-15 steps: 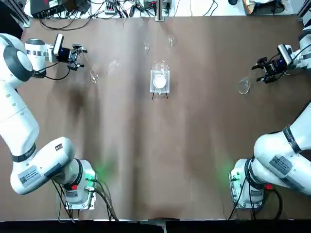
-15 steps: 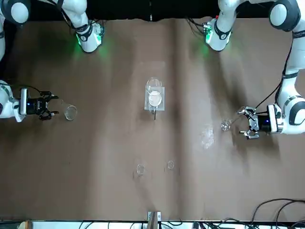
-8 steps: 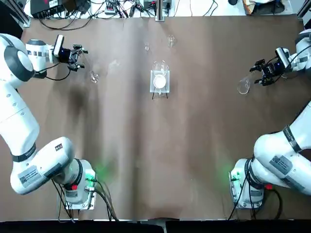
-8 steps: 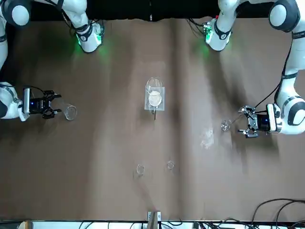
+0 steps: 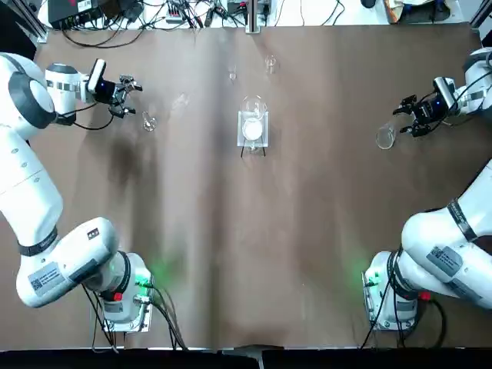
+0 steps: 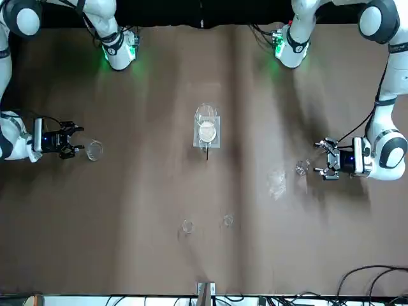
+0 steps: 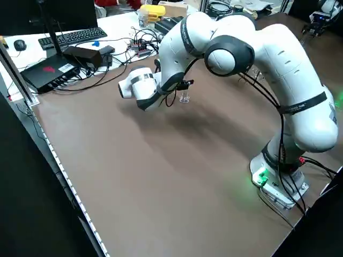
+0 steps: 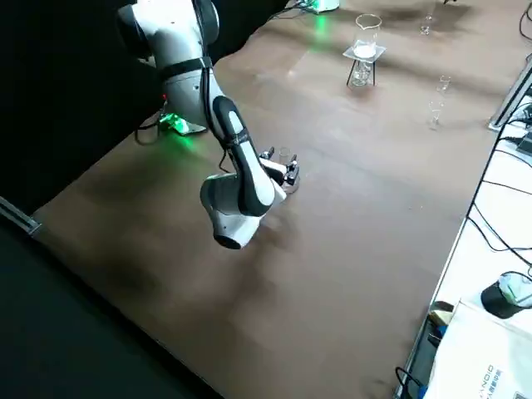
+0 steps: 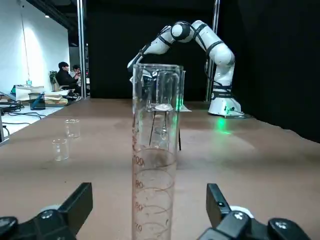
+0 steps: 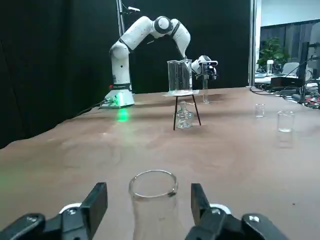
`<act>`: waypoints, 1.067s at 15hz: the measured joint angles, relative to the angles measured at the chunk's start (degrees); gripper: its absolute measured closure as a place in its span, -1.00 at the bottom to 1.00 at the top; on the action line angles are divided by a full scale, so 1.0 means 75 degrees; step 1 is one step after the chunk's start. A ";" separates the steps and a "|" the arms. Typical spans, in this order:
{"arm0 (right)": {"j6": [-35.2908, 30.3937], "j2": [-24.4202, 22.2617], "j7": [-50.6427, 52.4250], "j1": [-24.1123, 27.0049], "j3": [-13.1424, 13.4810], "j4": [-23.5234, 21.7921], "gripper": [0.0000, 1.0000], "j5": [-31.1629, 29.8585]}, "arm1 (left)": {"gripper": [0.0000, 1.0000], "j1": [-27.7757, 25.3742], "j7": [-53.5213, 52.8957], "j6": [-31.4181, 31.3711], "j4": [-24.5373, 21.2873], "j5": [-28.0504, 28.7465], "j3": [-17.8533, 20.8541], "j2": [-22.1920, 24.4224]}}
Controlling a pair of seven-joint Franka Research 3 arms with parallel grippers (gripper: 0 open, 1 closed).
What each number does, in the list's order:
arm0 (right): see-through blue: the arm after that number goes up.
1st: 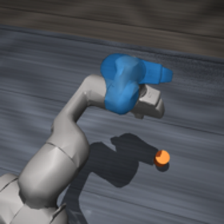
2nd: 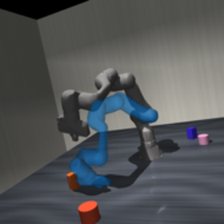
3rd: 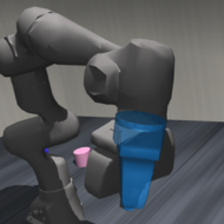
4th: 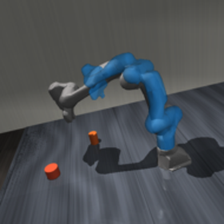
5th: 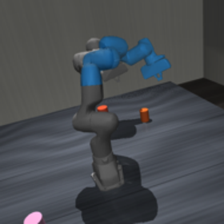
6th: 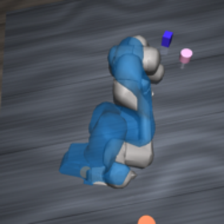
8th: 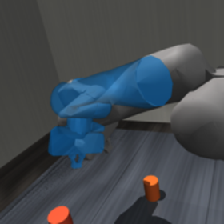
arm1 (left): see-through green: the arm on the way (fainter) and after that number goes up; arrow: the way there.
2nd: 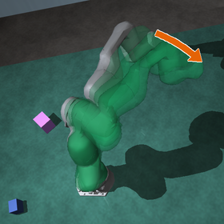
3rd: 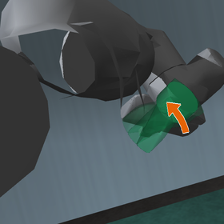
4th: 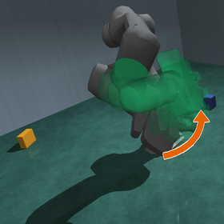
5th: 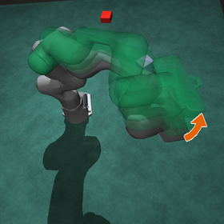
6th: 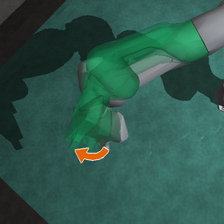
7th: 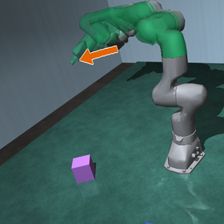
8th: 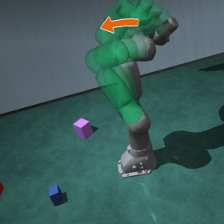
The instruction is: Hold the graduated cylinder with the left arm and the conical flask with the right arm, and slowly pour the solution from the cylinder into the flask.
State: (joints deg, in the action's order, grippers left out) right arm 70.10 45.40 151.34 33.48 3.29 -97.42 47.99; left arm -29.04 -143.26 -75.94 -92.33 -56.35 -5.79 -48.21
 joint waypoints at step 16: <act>0.0006 0.0035 -0.0009 -0.0048 -0.0028 -0.0004 0.02 0.0067 | 0.31 -0.0009 -0.0008 0.0012 0.0006 0.0003 0.0006 0.0001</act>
State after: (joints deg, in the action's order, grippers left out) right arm 70.14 45.66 151.28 33.12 3.08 -97.45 48.49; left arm -29.11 -143.32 -75.85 -92.28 -56.33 -5.75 -48.21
